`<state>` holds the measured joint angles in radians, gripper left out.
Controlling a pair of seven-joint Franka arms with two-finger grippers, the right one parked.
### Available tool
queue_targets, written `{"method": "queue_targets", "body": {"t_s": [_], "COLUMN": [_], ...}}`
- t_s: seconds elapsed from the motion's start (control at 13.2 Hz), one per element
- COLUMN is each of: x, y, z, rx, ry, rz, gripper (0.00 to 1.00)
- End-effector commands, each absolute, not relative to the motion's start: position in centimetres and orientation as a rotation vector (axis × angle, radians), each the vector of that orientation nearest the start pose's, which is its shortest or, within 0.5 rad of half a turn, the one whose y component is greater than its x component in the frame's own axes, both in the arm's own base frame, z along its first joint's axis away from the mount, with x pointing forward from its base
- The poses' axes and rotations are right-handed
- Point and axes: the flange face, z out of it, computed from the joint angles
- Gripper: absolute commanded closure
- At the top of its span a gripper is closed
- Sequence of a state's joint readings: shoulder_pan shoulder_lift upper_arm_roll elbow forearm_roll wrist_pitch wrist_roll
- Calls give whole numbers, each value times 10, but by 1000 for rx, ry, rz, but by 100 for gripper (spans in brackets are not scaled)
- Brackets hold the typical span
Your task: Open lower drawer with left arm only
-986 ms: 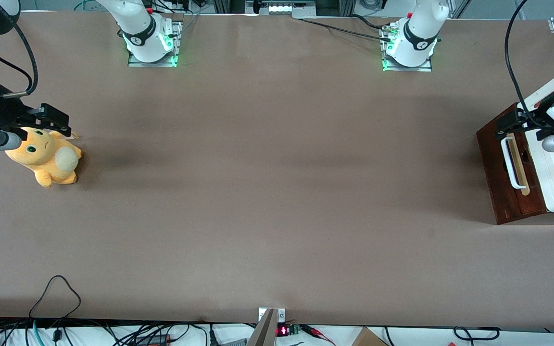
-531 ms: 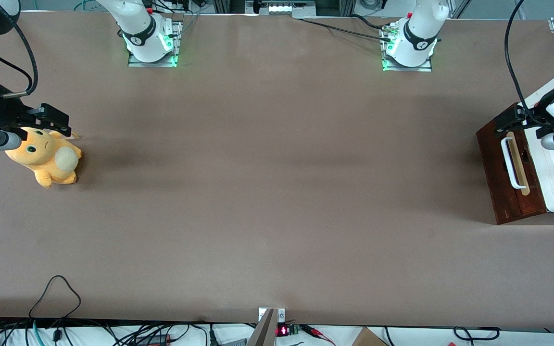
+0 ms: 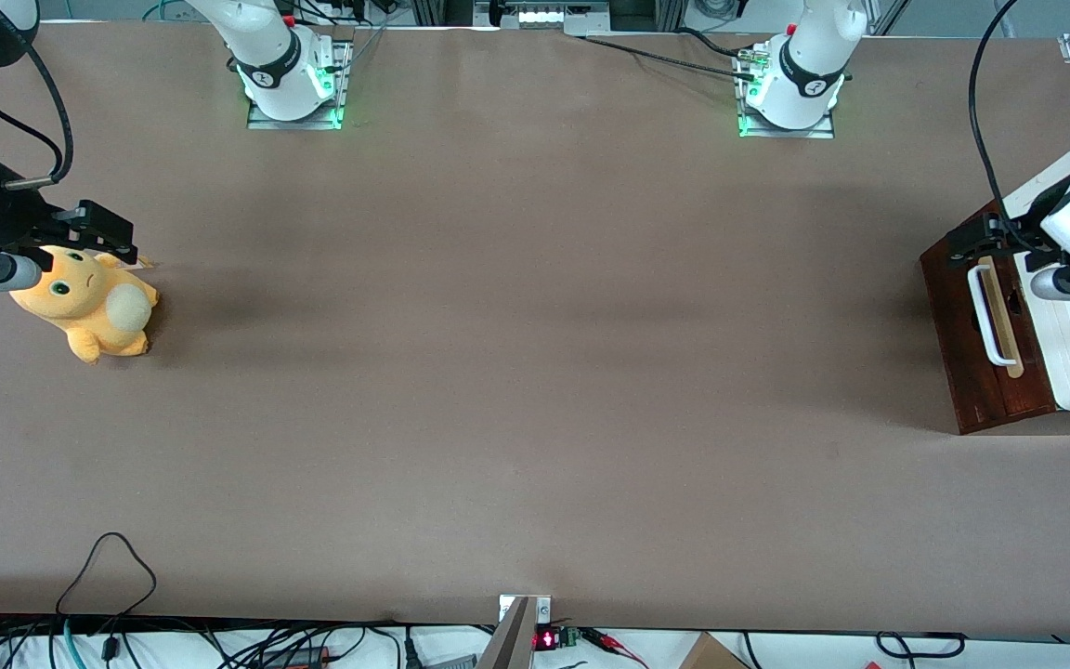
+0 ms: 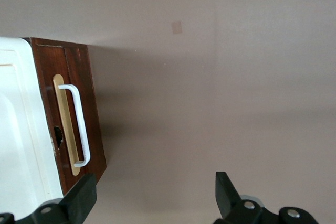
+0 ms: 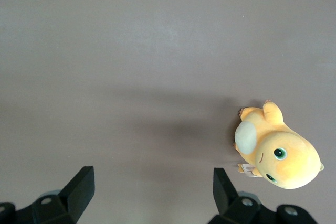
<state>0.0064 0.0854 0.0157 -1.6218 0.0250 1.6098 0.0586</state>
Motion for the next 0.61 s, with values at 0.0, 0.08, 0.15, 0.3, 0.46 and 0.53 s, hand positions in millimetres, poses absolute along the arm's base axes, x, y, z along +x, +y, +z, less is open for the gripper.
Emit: {"method": "queue_targets", "body": {"t_s": [0.0,0.08,0.15,0.3,0.46,0.53], "x": [582,586,590,596,592,592], "y": [20,19,16,-9,-20,-19], "z": [540,530,522,484,444,419], "rx": [-3120,-3083,-2982,-2742,-2564,-2489], "ry": [39,40,47,26,-9,-37], "rz": [198,223,237,266,250,246], "gripper": [1,2,3,5,5,5]}}
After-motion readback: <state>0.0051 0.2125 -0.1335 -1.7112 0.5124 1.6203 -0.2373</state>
